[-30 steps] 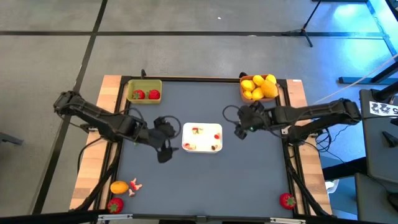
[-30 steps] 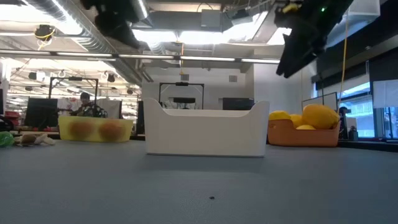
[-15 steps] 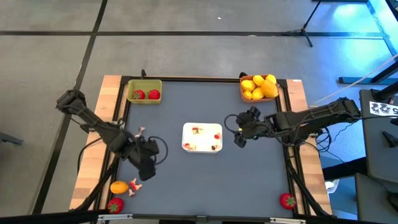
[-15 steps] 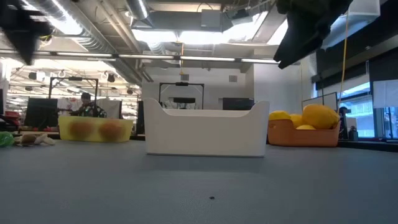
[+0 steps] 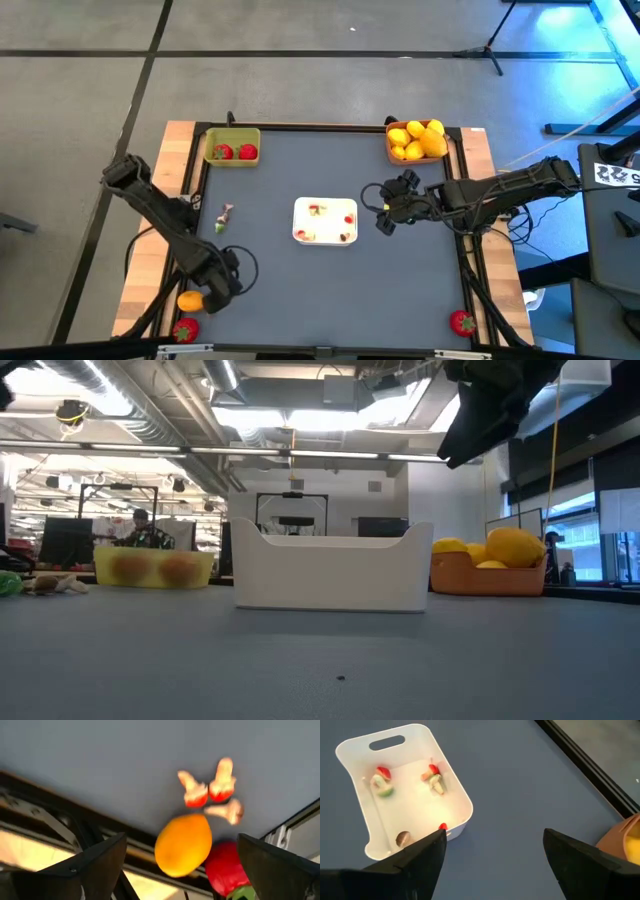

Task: Sort produce into baskets
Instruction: Put the yellow lemon into the orange bin

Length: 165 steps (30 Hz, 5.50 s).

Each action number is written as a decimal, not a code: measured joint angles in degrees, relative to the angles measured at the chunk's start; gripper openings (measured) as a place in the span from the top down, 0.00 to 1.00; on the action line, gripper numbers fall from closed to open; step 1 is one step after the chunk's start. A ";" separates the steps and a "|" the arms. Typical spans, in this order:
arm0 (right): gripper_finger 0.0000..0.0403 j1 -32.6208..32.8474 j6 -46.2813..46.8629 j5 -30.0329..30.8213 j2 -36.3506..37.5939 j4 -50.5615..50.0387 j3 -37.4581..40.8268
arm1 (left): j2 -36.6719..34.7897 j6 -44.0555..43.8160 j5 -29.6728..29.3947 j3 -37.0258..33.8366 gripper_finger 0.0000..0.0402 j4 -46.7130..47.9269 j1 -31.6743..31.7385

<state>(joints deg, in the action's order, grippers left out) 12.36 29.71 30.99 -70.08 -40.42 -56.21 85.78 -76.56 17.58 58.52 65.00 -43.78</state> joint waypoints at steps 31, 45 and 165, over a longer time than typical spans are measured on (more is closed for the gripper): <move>0.18 0.00 0.02 1.10 0.00 -0.86 0.00 | 17.78 14.71 10.95 0.04 0.37 -3.87 -5.77; 0.18 0.00 0.02 -2.57 0.00 0.11 0.00 | 8.58 13.15 2.84 0.02 0.44 -2.19 -2.41; 0.43 -26.47 -8.03 1.85 5.91 -7.79 -0.03 | -11.31 49.91 -45.28 0.02 0.18 -42.96 26.28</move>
<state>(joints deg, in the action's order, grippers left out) -14.11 21.68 32.84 -64.17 -48.21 -56.24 74.48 -26.65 -27.70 58.54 22.04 -17.50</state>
